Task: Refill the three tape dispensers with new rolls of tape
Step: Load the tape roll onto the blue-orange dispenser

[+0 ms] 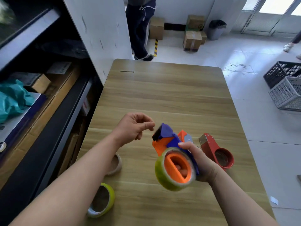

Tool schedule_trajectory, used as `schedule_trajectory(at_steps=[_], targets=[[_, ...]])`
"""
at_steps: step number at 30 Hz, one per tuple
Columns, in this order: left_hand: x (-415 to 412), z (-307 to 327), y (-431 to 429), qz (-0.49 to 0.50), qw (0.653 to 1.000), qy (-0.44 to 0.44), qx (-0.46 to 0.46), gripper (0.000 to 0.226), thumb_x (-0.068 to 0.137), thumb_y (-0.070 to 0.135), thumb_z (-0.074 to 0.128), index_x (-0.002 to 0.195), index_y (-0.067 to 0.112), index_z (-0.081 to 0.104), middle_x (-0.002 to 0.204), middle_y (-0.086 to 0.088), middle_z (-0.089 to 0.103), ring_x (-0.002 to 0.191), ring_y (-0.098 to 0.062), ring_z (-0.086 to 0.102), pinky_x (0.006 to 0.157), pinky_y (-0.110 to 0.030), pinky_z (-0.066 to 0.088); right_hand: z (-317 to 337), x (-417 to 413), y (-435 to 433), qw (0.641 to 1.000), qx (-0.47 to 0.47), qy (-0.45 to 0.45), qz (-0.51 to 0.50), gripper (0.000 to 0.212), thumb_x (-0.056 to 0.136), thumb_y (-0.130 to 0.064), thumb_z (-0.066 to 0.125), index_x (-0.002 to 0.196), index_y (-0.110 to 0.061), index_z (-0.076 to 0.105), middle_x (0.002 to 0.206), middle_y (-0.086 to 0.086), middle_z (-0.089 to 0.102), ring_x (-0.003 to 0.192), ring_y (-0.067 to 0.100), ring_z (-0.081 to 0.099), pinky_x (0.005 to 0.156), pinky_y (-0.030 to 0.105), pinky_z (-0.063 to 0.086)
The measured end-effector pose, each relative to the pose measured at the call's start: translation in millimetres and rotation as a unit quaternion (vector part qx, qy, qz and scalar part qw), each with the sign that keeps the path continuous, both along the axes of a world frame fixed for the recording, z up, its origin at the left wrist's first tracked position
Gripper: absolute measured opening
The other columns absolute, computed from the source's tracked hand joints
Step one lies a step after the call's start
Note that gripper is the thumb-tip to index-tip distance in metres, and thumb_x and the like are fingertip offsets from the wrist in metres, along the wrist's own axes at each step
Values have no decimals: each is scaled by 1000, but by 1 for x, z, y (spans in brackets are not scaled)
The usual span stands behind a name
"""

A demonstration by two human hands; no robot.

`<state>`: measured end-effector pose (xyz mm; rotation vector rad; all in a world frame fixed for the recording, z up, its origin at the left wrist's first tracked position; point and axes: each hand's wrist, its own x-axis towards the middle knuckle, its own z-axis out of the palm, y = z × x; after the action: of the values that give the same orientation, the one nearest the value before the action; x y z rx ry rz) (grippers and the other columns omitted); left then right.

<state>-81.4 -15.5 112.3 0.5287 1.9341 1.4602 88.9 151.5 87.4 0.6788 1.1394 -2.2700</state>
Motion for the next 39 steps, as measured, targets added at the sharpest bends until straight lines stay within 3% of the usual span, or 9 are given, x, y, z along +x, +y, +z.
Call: schedule_trajectory(at_steps=[5, 7, 13, 16, 20, 25, 28, 35, 39], targets=[[-7, 7, -3, -62, 996, -45, -35, 4, 85, 3, 65, 88, 5, 68, 72, -5, 71, 50, -12, 63, 47, -22, 51, 9, 2, -6, 960, 258, 81, 76, 36, 73, -45, 67, 89, -15, 58, 75, -1, 56, 66, 13, 52, 64, 27, 45], [-10, 11, -2, -90, 993, -53, -54, 6, 84, -1, 66, 86, 5, 68, 69, -7, 71, 57, -13, 67, 55, -24, 56, 3, 3, -10, 940, 311, 108, 92, 41, 70, -47, 69, 91, -15, 55, 74, -5, 51, 66, 10, 48, 65, 26, 40], [-17, 19, 2, -199, 968, -35, -150, 15, 78, -4, 69, 88, 7, 73, 93, -16, 73, 82, -17, 67, 79, -26, 57, -10, 3, -10, 892, 417, 99, 143, 55, 63, -49, 76, 95, -10, 55, 77, -5, 49, 66, 8, 47, 65, 27, 39], [-12, 19, 8, -194, 964, -27, -181, 18, 82, -2, 58, 96, 2, 68, 87, -11, 70, 77, -15, 66, 74, -24, 56, -8, 3, -13, 881, 436, 85, 161, 55, 61, -49, 76, 97, -13, 55, 78, -5, 52, 61, 6, 51, 59, 22, 44], [-9, 12, 10, -161, 968, 30, -189, 15, 83, 2, 66, 97, 3, 63, 76, -9, 68, 59, -12, 63, 58, -21, 54, -13, 5, -15, 872, 455, 78, 164, 58, 56, -54, 75, 97, -17, 54, 79, -6, 54, 66, 7, 52, 63, 25, 45], [-7, 10, 10, -168, 958, 70, -221, 33, 76, -1, 74, 102, 13, 61, 102, -8, 64, 65, -12, 64, 56, -17, 52, -15, 6, -16, 872, 455, 78, 162, 59, 59, -53, 76, 100, -17, 53, 83, -4, 56, 67, 6, 55, 61, 22, 48], [-6, 7, 12, -151, 951, 81, -259, 45, 74, 1, 76, 113, 17, 58, 105, -5, 61, 70, -17, 66, 58, -21, 54, -17, 5, -17, 860, 479, 66, 163, 60, 58, -55, 77, 100, -20, 53, 88, -4, 60, 71, 7, 56, 62, 22, 48], [5, 5, 21, -90, 956, 115, -253, 43, 75, -5, 73, 110, 11, 56, 77, -6, 71, 56, -12, 60, 55, -25, 52, -31, 5, -19, 848, 503, 36, 160, 58, 57, -50, 80, 98, -24, 48, 91, 1, 64, 76, 19, 68, 66, 36, 59], [6, 5, 23, -53, 959, 153, -232, 38, 75, -1, 72, 102, 18, 55, 72, 0, 71, 61, -13, 65, 59, -32, 55, -37, 4, -20, 843, 512, 49, 156, 54, 60, -47, 78, 99, -26, 48, 88, -1, 66, 70, 14, 69, 64, 32, 61]])
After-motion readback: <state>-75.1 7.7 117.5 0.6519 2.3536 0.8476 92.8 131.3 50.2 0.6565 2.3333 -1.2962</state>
